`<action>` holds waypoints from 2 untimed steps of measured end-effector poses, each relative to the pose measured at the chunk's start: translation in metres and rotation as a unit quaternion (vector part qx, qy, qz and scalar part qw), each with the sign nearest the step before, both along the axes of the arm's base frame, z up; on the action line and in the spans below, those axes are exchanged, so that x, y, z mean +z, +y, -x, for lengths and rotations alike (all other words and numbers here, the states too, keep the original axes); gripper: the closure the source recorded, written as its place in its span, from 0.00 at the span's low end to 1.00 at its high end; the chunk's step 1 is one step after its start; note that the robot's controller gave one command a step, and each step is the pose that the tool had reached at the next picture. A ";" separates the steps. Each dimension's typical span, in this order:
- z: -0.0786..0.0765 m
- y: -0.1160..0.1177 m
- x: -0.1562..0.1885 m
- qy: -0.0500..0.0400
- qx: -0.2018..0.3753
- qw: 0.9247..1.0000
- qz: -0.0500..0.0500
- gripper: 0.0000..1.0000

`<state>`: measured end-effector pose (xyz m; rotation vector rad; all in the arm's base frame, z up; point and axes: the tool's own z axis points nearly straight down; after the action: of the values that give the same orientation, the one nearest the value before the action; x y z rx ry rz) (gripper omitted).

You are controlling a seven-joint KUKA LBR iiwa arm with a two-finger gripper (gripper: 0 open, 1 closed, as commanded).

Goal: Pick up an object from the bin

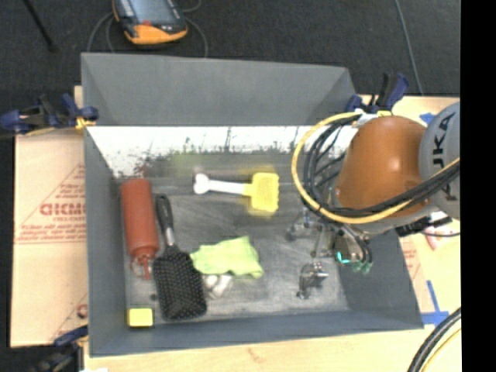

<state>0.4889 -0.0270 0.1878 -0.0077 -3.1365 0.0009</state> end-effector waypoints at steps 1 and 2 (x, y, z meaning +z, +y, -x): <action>-0.002 0.000 0.004 -0.004 0.000 1.000 0.000 0.00; -0.011 0.010 -0.038 -0.007 0.042 0.999 0.001 0.00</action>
Offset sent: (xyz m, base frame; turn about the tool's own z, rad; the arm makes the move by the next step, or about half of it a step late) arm 0.0235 0.0330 -0.1178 -0.2292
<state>0.5002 -0.0167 0.1497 0.1235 -3.1473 0.0037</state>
